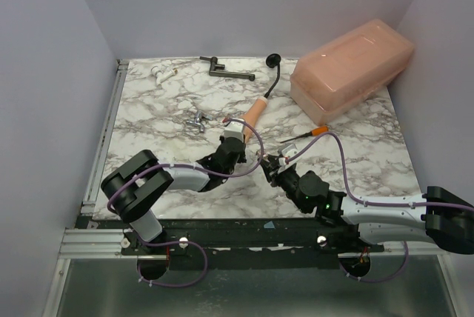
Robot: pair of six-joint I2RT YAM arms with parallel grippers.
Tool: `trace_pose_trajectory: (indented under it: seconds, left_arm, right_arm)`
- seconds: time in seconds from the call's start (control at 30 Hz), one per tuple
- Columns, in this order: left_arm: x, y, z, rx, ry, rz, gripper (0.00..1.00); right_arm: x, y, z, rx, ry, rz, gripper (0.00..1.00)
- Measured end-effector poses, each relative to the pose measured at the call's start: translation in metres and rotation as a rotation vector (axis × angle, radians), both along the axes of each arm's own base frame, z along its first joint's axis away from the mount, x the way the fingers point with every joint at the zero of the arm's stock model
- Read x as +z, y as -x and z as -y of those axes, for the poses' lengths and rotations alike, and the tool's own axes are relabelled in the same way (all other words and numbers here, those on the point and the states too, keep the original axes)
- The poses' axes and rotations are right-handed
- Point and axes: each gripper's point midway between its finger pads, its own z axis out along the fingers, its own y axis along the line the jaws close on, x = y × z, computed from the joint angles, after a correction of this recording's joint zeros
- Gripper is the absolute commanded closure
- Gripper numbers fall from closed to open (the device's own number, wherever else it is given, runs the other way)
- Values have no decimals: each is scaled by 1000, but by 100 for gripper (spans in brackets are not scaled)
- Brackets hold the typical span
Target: Paint the nails
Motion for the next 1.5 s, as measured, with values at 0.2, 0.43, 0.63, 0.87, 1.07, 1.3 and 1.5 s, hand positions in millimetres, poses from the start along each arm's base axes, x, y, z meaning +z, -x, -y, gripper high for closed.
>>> trace_pose_trajectory:
  seconds: [0.2, 0.43, 0.63, 0.87, 1.07, 1.3, 1.5]
  left_arm:
    - [-6, -2, 2, 5, -24, -28, 100]
    - [-10, -1, 0, 15, -36, -56, 100]
    - [-14, 0, -2, 20, -46, -75, 100]
    - [-18, 2, -4, 32, -51, -95, 100]
    - [-20, 2, -7, 54, -45, -103, 100]
    - [-20, 2, -8, 68, -38, -106, 100]
    - [-20, 2, -9, 79, -31, -109, 100]
  right_arm:
    - [0, 0, 0, 0, 0, 0, 99]
    - [0, 0, 0, 0, 0, 0, 99]
    - [0, 0, 0, 0, 0, 0, 99]
    - [0, 0, 0, 0, 0, 0, 99]
    - [0, 0, 0, 0, 0, 0, 99]
    - [0, 0, 0, 0, 0, 0, 99]
    - [0, 0, 0, 0, 0, 0, 99]
